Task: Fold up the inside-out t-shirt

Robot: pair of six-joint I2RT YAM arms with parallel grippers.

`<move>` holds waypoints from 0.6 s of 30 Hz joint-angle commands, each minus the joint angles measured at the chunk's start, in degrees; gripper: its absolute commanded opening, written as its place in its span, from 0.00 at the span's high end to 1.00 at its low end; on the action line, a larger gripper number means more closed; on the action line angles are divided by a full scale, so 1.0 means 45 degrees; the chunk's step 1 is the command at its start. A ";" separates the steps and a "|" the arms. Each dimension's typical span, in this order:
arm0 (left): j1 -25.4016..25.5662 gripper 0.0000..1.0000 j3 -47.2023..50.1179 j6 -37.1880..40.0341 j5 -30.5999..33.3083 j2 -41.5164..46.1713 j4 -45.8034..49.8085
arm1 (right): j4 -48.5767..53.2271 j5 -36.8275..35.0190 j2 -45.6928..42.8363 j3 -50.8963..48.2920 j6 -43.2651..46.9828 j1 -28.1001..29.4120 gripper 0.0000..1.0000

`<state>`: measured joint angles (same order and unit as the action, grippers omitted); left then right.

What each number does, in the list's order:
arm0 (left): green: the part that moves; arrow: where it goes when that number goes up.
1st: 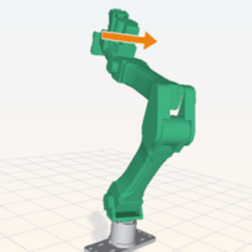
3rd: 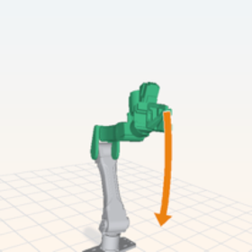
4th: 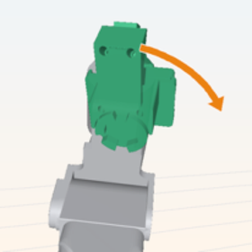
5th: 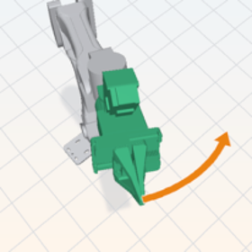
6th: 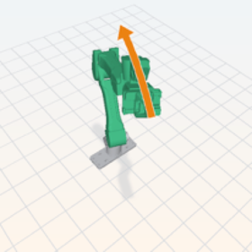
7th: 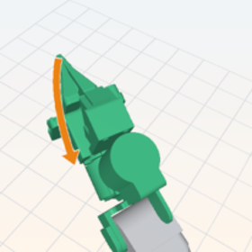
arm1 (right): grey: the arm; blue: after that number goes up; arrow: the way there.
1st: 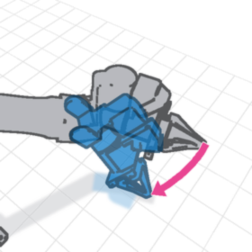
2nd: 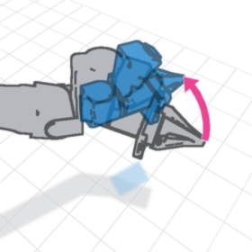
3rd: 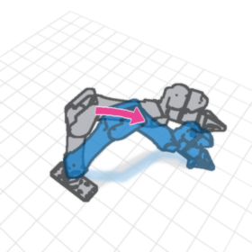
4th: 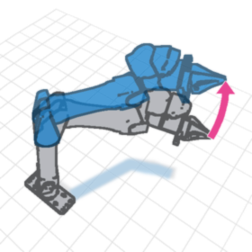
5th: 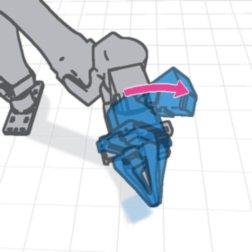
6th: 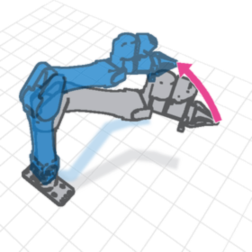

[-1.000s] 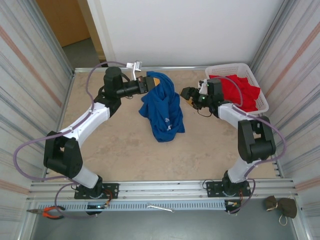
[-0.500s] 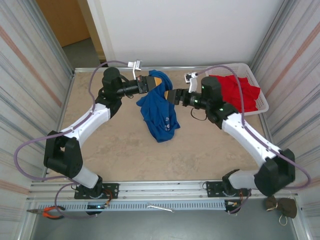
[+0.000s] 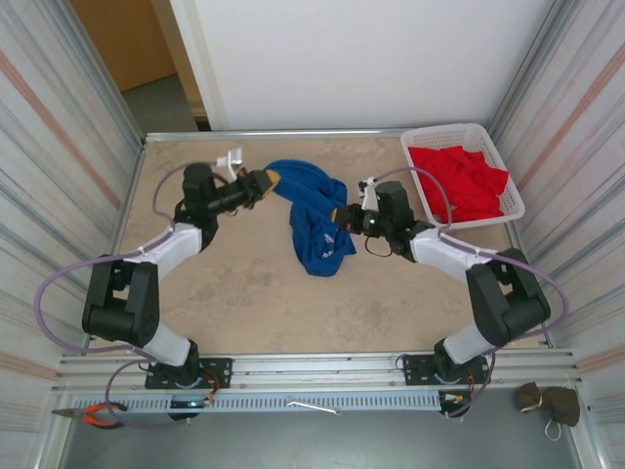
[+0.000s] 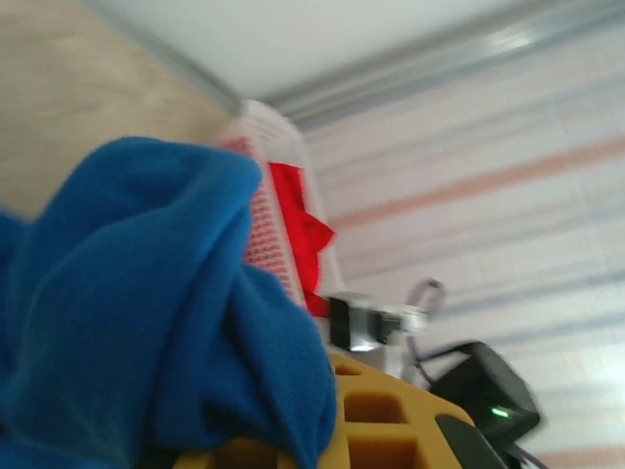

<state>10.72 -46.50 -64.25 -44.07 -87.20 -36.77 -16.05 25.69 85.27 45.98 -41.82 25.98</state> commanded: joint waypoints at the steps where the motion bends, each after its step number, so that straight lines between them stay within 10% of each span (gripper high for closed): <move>1: -0.1006 1.00 0.1100 -0.0968 0.1768 0.0921 -0.2590 | -0.0116 -0.0495 -0.1723 -0.0393 -0.0146 -0.0357 1.00; 5: -0.1005 0.99 0.2147 -0.0350 0.1702 0.0864 -0.2234 | 0.0094 0.0009 -0.2486 -0.0049 0.0606 -0.0402 1.00; 8: -0.0799 0.46 0.2473 0.0355 0.1285 0.1136 -0.1688 | 0.0837 0.0625 -0.2334 0.0432 0.1440 -0.0402 1.00; 13: 0.0337 0.19 0.1625 0.3517 0.2224 0.2864 0.2844 | 0.1661 0.1263 -0.2021 0.0330 0.2528 -0.0359 1.00; 18: 0.1860 0.16 0.0297 0.5379 0.2732 0.2770 0.5512 | 0.1727 0.1106 -0.2260 -0.0927 0.2568 0.0172 0.54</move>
<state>16.88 -41.78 -48.60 -34.37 -74.87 -21.96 -10.04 29.98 75.92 44.64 -32.73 25.23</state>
